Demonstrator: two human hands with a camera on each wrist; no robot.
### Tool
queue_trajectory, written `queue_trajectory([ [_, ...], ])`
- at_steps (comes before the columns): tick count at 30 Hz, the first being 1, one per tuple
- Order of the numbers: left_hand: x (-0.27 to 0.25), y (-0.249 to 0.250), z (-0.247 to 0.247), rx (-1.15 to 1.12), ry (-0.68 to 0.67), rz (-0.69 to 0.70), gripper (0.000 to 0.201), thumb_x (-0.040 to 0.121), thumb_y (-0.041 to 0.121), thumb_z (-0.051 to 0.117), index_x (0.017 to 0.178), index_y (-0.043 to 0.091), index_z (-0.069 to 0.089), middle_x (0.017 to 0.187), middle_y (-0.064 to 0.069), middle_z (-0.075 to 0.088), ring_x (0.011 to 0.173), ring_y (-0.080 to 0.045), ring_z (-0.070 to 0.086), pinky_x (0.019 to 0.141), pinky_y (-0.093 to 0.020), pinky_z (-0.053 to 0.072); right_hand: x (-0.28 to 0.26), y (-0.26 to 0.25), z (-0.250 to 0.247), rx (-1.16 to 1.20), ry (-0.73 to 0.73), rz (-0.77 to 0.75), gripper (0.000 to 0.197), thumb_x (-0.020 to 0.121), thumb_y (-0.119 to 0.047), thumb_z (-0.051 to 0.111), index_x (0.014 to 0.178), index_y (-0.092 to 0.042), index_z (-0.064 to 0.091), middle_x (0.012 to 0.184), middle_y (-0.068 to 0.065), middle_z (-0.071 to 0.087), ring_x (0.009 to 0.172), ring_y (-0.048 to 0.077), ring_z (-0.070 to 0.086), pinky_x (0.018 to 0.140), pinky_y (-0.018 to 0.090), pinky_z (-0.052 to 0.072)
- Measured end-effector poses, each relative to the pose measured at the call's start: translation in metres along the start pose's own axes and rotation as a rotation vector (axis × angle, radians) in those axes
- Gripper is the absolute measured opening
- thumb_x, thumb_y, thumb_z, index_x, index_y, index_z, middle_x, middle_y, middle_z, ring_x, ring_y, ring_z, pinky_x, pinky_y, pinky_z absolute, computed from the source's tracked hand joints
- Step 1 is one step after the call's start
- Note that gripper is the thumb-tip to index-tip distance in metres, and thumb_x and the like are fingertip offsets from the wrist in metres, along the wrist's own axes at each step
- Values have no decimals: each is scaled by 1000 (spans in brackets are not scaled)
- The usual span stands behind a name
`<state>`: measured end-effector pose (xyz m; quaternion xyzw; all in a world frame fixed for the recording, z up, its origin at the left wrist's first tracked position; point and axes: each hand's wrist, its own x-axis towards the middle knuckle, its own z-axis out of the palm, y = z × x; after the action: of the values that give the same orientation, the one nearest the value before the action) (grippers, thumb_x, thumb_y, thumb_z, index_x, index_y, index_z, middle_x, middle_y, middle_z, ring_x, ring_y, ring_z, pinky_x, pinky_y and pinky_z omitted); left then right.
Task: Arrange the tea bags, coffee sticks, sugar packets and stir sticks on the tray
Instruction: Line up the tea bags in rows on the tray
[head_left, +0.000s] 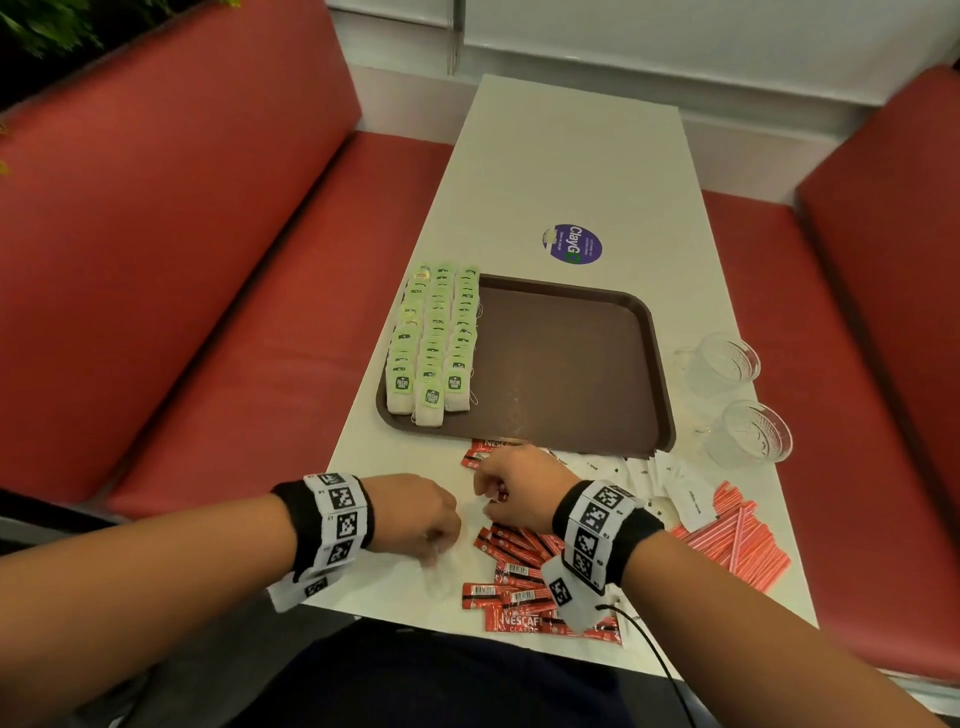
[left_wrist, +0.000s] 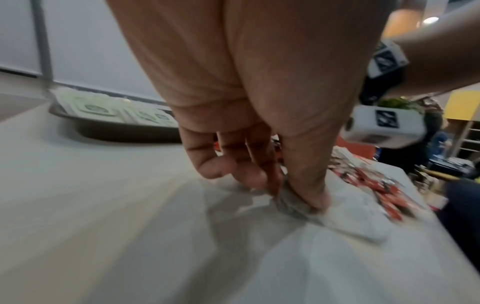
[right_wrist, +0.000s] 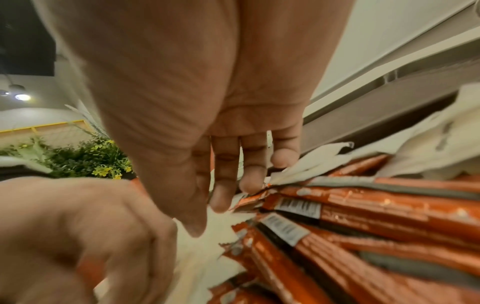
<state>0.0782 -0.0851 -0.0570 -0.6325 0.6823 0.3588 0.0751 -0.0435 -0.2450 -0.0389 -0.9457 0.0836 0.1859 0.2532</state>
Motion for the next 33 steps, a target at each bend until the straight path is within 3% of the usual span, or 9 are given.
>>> queue_trajectory([
  [6,-6,-29,-42,-349,308,-122,25,84,34,77,101,30,58,88,18,63,73,4,55,66,-10,39,-2,-5,-5,123,110,-94,33,79,-17,72,103,-29,55,86,-13,57,73,9,53,65,26,46],
  [10,-5,-32,-56,-635,349,-89,33,84,18,77,107,25,55,88,6,73,81,-11,67,80,-26,51,6,-6,-14,139,278,-192,15,79,-15,73,94,-16,68,79,-10,53,70,11,49,64,28,40],
  [12,-3,-34,-60,-583,388,-97,29,87,15,73,108,25,56,88,8,73,80,-7,66,76,-22,50,11,-4,-20,166,317,-211,8,82,-22,77,86,-17,73,82,-6,56,72,11,50,66,29,43],
  [16,-4,-30,-75,-406,663,-163,5,95,36,62,92,32,64,85,11,67,76,-5,60,67,-24,44,16,3,-33,205,419,-108,11,84,-25,77,84,-17,69,93,-8,51,77,11,48,70,27,44],
  [20,-1,-27,-78,-366,750,-129,30,83,61,63,92,33,66,83,10,63,76,-8,56,66,-27,48,19,8,-45,296,466,-8,8,87,-23,72,83,-23,65,82,-12,56,71,9,52,67,25,44],
  [25,5,-28,-85,-398,938,-104,6,92,30,69,91,24,67,77,18,60,72,1,53,64,-12,37,28,11,-45,373,421,56,18,88,-27,72,78,-36,60,68,-12,57,61,3,49,61,21,42],
  [28,7,-37,-91,-436,1004,-213,7,96,29,63,90,28,60,72,11,60,58,-2,50,58,-17,36,30,16,-40,335,414,99,7,90,-31,71,97,-29,68,77,-17,58,71,0,53,70,21,44],
  [30,10,-49,-94,-404,987,-349,4,97,30,61,94,28,59,74,6,63,57,-4,50,60,-24,40,30,26,-37,245,366,167,29,91,-37,68,117,-25,64,95,-17,59,90,5,58,83,26,49],
  [33,20,-64,-94,-413,759,-505,20,97,31,61,115,22,65,100,2,68,85,-16,63,77,-30,50,27,44,-34,25,237,310,32,93,-40,63,120,-23,62,112,-6,61,104,17,60,92,36,52],
])
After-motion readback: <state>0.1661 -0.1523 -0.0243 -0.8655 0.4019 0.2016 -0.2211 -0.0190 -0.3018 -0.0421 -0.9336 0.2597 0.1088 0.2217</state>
